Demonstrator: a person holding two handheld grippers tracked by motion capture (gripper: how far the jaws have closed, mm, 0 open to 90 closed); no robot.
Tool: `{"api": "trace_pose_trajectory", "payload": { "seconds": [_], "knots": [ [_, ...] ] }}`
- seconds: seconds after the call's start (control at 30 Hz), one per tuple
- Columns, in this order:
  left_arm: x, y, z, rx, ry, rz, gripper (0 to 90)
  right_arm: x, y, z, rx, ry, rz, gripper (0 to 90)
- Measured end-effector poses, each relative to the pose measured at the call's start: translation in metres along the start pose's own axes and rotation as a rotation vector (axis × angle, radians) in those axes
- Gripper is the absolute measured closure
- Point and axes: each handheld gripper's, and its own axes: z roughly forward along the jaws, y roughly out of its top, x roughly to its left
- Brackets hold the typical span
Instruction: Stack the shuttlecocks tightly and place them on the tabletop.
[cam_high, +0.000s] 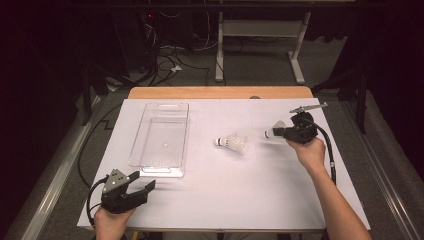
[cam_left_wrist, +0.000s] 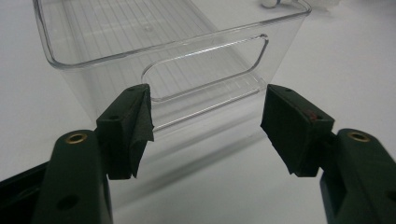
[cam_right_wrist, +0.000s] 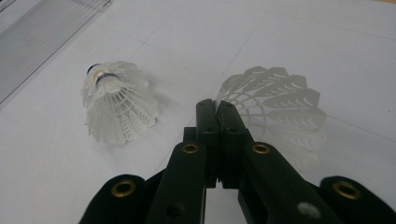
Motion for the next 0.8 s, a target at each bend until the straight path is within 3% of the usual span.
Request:
{"api": "trace_pose_trajectory", "payload": {
  "seconds": [0.8],
  "knots": [
    [0.000,0.000,0.000,-0.006,-0.003,-0.003,34.5,0.010,-0.027,-0.005,-0.011,0.046,0.003,89.8]
  ]
}}
